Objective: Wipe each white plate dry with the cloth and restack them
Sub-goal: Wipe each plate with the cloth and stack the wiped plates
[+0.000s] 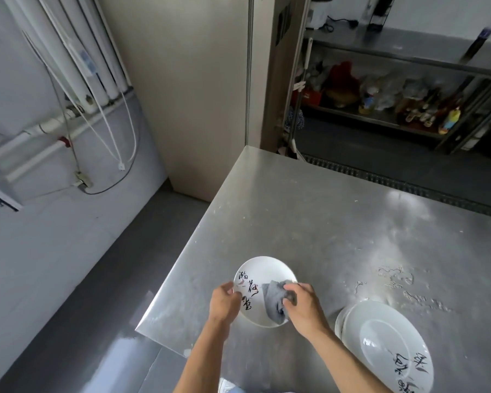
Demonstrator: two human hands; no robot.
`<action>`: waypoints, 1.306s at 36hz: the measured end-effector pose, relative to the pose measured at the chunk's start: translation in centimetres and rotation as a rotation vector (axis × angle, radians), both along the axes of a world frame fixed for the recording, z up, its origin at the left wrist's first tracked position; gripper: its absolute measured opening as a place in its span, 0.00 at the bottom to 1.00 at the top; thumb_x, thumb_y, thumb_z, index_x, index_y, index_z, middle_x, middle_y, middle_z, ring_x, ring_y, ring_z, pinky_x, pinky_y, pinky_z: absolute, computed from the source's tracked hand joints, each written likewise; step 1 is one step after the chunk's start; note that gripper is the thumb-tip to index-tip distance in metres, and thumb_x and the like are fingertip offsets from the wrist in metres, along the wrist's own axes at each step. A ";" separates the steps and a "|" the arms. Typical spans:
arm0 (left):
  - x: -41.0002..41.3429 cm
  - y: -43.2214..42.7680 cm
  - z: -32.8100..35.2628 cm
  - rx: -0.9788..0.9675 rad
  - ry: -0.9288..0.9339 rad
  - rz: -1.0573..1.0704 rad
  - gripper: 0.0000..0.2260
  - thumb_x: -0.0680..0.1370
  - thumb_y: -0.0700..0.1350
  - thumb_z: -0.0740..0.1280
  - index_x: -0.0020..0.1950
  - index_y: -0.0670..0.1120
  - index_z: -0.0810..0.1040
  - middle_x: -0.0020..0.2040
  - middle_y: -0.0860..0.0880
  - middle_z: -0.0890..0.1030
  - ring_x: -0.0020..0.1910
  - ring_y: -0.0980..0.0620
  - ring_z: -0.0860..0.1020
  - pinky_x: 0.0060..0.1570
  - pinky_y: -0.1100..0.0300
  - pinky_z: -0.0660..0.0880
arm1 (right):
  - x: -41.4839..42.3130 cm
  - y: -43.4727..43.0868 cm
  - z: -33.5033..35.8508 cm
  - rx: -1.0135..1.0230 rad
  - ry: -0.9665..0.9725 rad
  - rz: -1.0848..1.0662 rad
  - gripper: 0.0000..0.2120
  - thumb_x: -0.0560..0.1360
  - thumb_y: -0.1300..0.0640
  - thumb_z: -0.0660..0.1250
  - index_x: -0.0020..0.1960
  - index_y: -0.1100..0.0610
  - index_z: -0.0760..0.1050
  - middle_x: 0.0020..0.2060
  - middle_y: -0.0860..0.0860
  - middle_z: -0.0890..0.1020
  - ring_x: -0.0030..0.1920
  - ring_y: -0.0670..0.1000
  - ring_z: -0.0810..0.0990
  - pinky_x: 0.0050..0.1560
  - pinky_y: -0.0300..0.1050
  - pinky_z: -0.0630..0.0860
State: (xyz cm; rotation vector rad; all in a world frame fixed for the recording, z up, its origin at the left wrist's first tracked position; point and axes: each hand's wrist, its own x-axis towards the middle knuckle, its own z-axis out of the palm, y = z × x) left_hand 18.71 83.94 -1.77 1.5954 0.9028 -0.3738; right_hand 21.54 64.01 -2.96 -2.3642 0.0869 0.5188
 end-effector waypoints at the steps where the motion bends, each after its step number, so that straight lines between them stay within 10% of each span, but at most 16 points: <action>1: 0.1 0.1 0.0 0.013 0.009 -0.005 0.18 0.79 0.34 0.63 0.67 0.39 0.81 0.59 0.39 0.84 0.56 0.41 0.82 0.52 0.56 0.77 | 0.2 0.0 -0.1 0.002 0.004 0.000 0.16 0.76 0.62 0.69 0.63 0.52 0.79 0.61 0.49 0.72 0.58 0.47 0.75 0.59 0.31 0.65; 7: 0.7 0.1 0.2 -0.016 -0.029 0.046 0.11 0.74 0.35 0.65 0.48 0.48 0.83 0.47 0.43 0.81 0.45 0.44 0.77 0.50 0.53 0.76 | 1.0 -0.3 -0.4 -0.016 0.035 0.011 0.17 0.77 0.63 0.67 0.65 0.54 0.78 0.61 0.51 0.74 0.59 0.50 0.77 0.59 0.32 0.66; 13: 1.0 0.0 0.2 -0.044 -0.032 0.077 0.18 0.77 0.31 0.61 0.60 0.45 0.83 0.51 0.40 0.86 0.55 0.39 0.84 0.59 0.40 0.81 | 0.9 -0.6 -0.7 -0.013 0.046 0.023 0.16 0.78 0.62 0.67 0.65 0.53 0.77 0.62 0.51 0.74 0.53 0.45 0.75 0.57 0.31 0.66; 27: -0.8 -0.5 0.8 -0.201 -0.015 0.092 0.17 0.79 0.30 0.55 0.59 0.49 0.71 0.50 0.40 0.86 0.46 0.44 0.84 0.43 0.50 0.85 | -0.5 -0.8 -0.3 -0.129 -0.175 0.155 0.23 0.78 0.58 0.64 0.72 0.42 0.72 0.56 0.48 0.71 0.57 0.52 0.77 0.61 0.46 0.74; 34: -2.2 -1.3 1.2 -0.259 -0.104 0.081 0.15 0.80 0.28 0.54 0.63 0.42 0.68 0.56 0.37 0.84 0.49 0.41 0.84 0.49 0.46 0.85 | -1.5 -0.1 0.5 -0.185 -0.174 0.263 0.30 0.76 0.39 0.65 0.76 0.42 0.64 0.66 0.47 0.67 0.65 0.50 0.73 0.62 0.43 0.72; 47: -3.0 -2.9 5.0 -0.307 -0.335 -0.104 0.20 0.85 0.32 0.56 0.68 0.54 0.71 0.56 0.44 0.87 0.56 0.42 0.86 0.49 0.53 0.83 | 1.1 2.4 4.3 -0.128 -0.374 0.167 0.34 0.80 0.55 0.67 0.81 0.51 0.55 0.77 0.51 0.59 0.73 0.54 0.63 0.68 0.47 0.70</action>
